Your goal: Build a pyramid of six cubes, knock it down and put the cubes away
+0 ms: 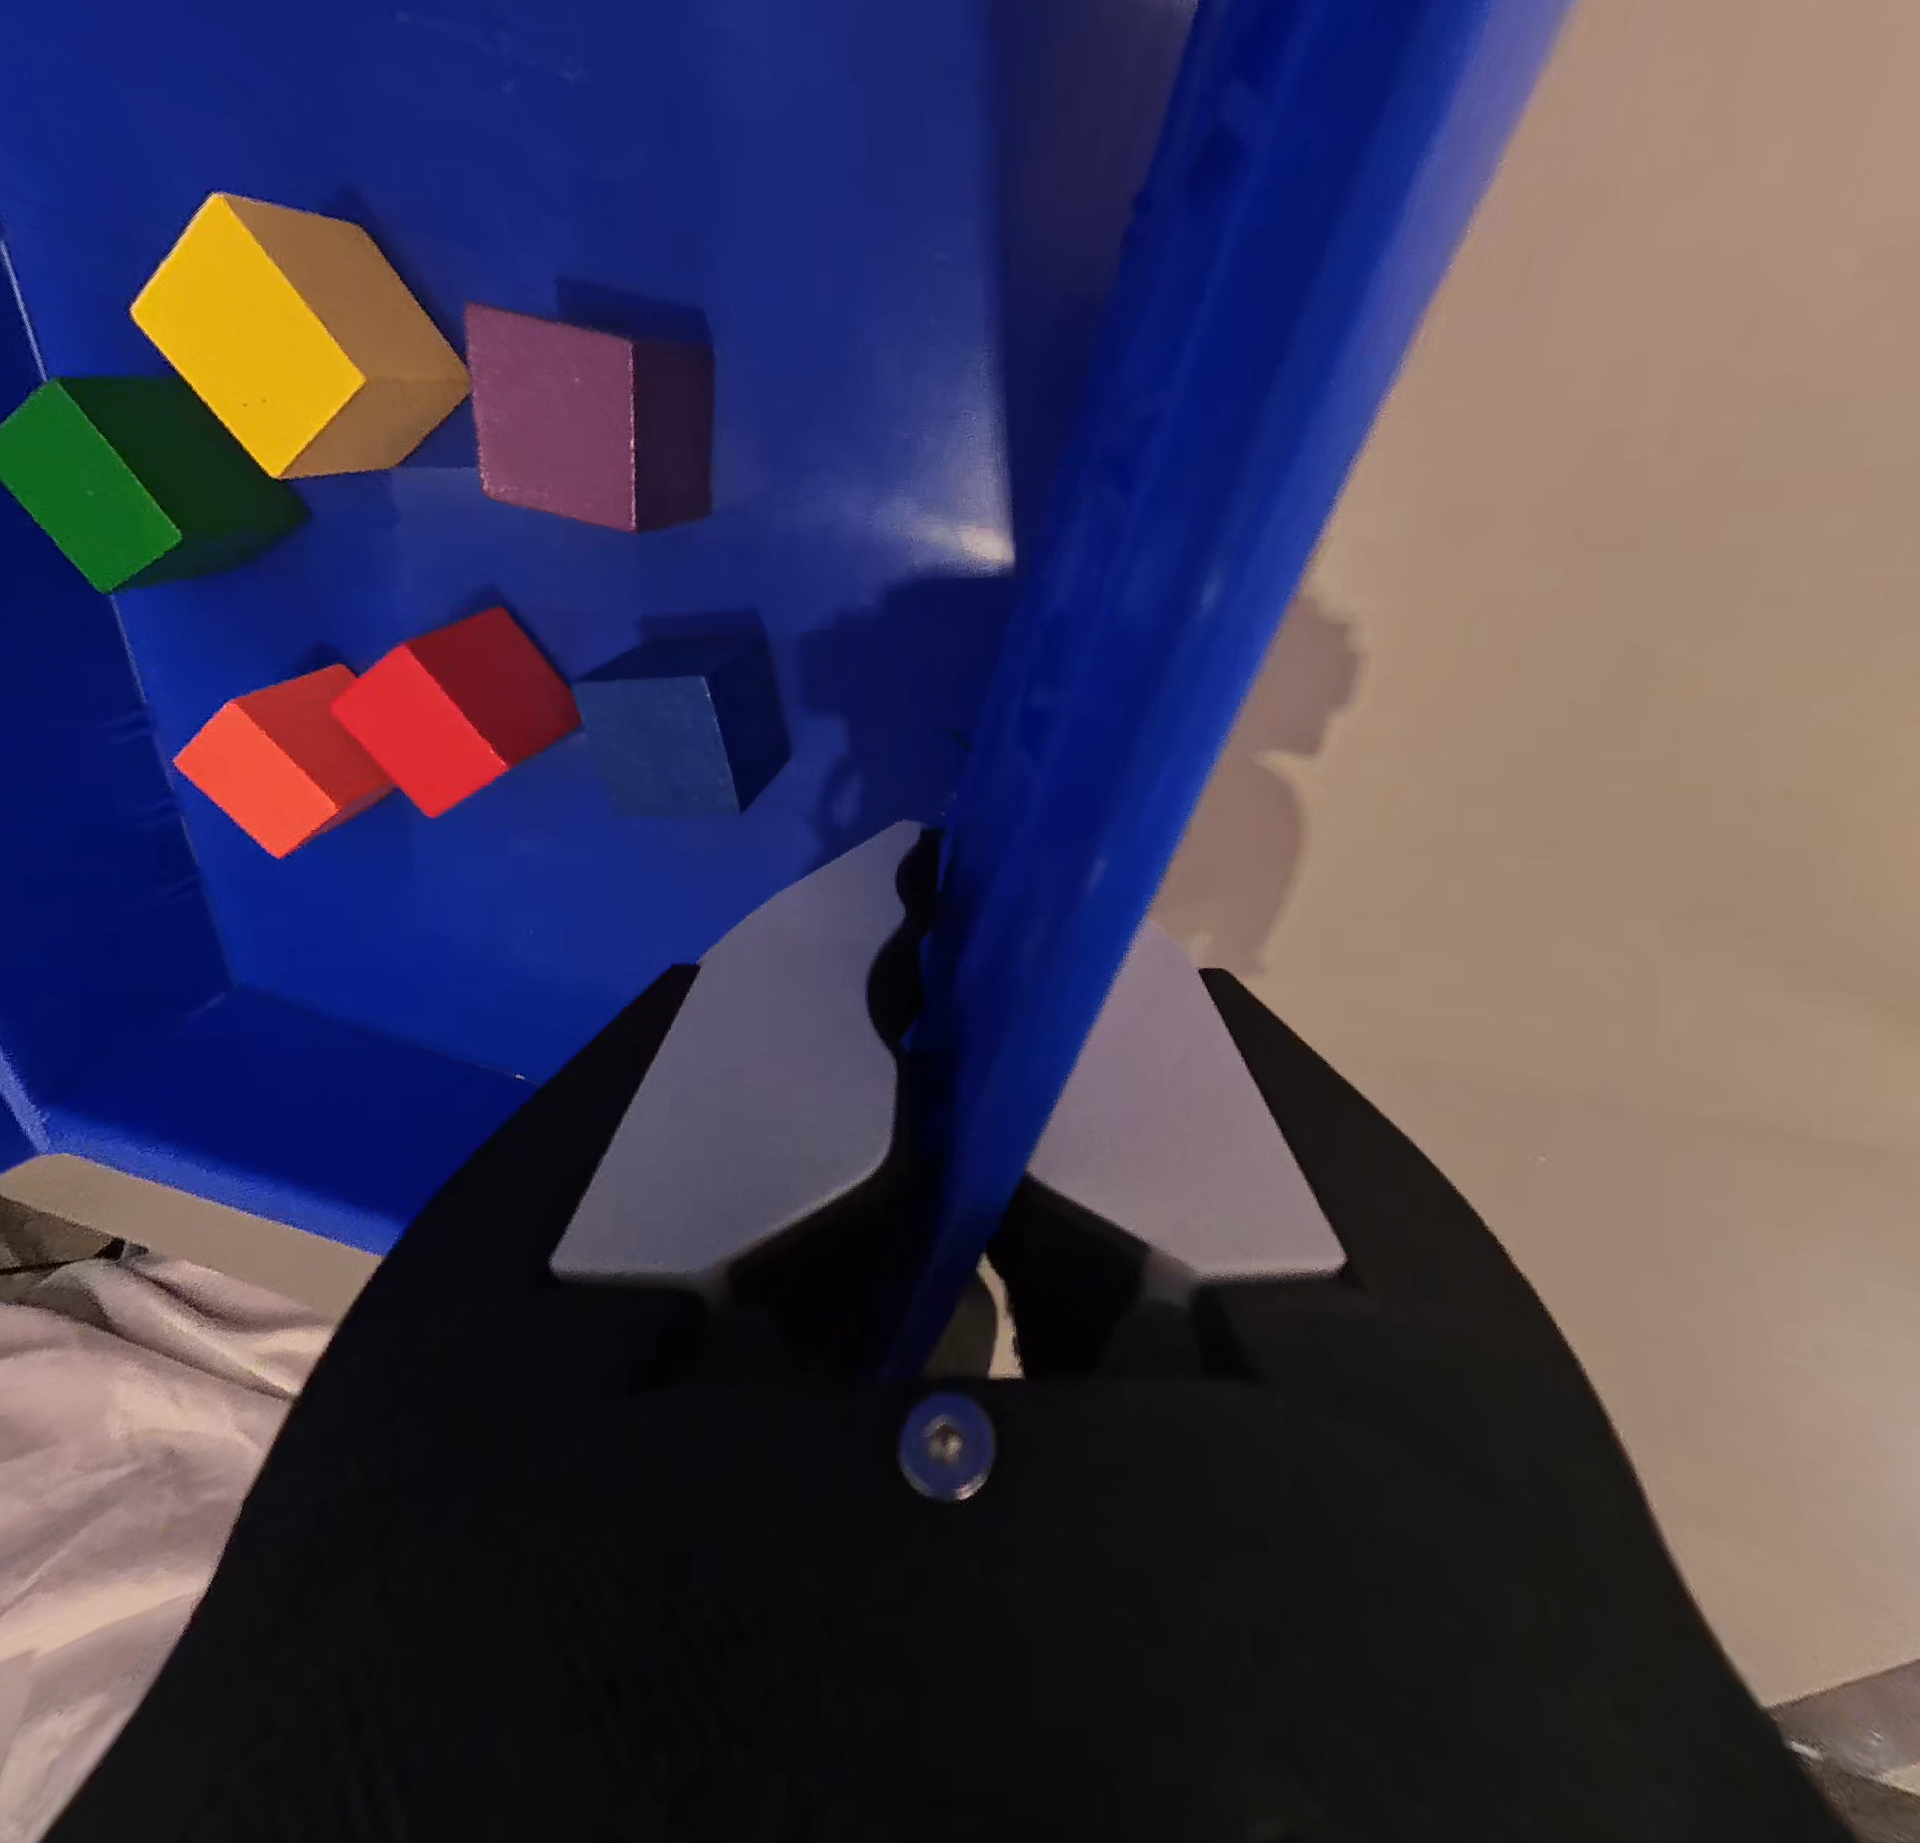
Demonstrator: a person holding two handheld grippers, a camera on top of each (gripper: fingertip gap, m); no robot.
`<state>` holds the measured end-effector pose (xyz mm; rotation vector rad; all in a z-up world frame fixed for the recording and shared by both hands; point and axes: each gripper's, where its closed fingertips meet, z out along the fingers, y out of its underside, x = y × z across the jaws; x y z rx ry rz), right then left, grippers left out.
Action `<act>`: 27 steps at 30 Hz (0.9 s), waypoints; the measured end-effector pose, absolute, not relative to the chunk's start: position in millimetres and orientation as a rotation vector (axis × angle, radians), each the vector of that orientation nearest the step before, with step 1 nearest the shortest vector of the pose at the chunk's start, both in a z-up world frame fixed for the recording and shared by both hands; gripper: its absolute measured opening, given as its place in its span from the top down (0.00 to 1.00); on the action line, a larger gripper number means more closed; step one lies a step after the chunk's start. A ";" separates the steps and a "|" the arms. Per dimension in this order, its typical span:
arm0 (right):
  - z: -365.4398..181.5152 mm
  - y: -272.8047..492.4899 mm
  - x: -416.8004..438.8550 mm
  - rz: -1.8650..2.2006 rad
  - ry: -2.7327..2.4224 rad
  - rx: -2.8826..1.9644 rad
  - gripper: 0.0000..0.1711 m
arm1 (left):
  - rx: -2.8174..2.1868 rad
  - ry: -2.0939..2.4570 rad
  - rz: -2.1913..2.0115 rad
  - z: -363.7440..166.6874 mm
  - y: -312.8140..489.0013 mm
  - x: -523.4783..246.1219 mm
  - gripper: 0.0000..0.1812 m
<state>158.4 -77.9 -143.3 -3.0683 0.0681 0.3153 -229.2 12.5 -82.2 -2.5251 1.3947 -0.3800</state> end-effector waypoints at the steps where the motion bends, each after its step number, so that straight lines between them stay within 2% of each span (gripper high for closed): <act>1: -143.2 -77.9 162.1 0.318 0.054 -3.072 0.95 | -2.494 1.380 -0.408 -73.7 15.0 -231.2 0.74; 5: -142.7 -83.6 187.4 0.287 0.019 -3.104 0.95 | -2.383 1.344 -0.489 -36.8 19.2 -255.6 0.72; 8: -141.8 -91.1 204.0 0.336 0.063 -3.118 0.96 | -2.373 1.149 -0.458 -11.5 34.9 -297.9 0.75; 15: -113.9 -115.3 236.8 0.343 0.158 -3.145 0.96 | -2.361 0.808 -0.432 18.1 49.9 -385.2 0.76; 22: -12.6 -99.4 215.9 0.248 0.134 -3.139 0.96 | -2.332 0.576 -0.342 34.9 51.3 -442.3 0.78; 27: 57.7 -48.5 128.2 0.257 -0.021 -3.107 0.96 | -2.334 0.440 -0.299 35.7 52.4 -479.0 0.79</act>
